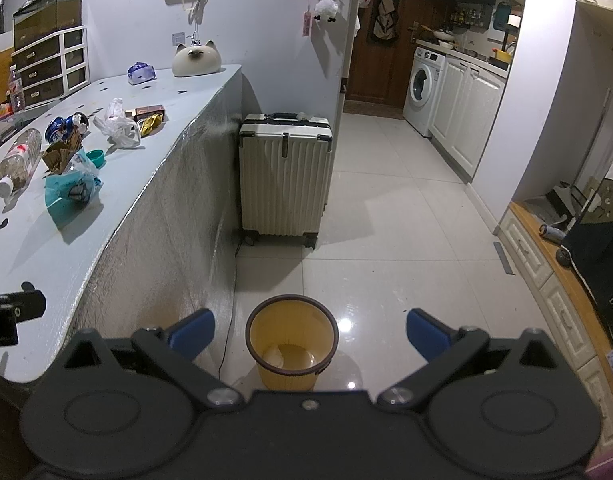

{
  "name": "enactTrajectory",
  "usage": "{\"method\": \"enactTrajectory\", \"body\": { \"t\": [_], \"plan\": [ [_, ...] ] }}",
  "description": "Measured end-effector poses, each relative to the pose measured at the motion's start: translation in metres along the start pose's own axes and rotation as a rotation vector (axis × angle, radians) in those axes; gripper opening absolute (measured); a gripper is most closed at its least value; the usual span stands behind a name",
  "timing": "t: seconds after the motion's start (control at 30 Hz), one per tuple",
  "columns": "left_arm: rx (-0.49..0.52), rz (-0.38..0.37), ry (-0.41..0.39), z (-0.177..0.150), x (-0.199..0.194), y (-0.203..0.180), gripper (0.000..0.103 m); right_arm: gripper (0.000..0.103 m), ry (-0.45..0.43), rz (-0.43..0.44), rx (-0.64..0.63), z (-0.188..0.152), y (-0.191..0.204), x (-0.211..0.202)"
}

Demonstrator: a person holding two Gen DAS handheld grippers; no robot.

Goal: Collect trash

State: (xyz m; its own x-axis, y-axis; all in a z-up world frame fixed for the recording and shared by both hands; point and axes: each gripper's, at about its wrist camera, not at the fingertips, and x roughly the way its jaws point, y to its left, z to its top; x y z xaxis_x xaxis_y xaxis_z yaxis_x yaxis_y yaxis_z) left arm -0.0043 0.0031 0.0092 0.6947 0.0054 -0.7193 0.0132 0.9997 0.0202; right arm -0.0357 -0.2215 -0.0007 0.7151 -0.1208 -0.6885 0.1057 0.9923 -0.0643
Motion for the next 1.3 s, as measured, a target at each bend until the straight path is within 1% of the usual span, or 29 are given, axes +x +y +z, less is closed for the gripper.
{"method": "enactTrajectory", "body": {
  "t": [0.23,0.27,0.87,0.97,1.1,1.2,1.3],
  "plan": [
    [0.000,-0.001,0.000,0.000,0.000,0.000,0.103,0.103,0.000,0.000,0.000,0.000,0.000,0.000],
    [0.000,-0.002,0.000,0.000,0.005,0.002,0.103,0.103,0.000,0.000,0.000,0.000,0.000,0.000],
    [0.000,0.002,-0.007,0.001,0.003,0.003,0.103,0.103,-0.001,-0.002,-0.001,0.002,0.001,0.002],
    [0.005,0.009,-0.036,0.004,0.003,0.006,0.103,0.103,-0.003,0.000,-0.003,0.004,0.003,0.002],
    [-0.013,0.035,-0.076,0.014,0.007,0.016,0.103,0.103,-0.027,0.003,-0.023,0.006,0.006,0.002],
    [-0.030,0.060,-0.113,0.024,0.009,0.028,0.103,0.103,-0.061,0.012,-0.032,0.011,0.001,0.006],
    [-0.056,0.094,-0.153,0.035,0.011,0.047,0.103,0.103,-0.089,0.022,-0.046,0.020,0.009,0.013]
  ]
}}
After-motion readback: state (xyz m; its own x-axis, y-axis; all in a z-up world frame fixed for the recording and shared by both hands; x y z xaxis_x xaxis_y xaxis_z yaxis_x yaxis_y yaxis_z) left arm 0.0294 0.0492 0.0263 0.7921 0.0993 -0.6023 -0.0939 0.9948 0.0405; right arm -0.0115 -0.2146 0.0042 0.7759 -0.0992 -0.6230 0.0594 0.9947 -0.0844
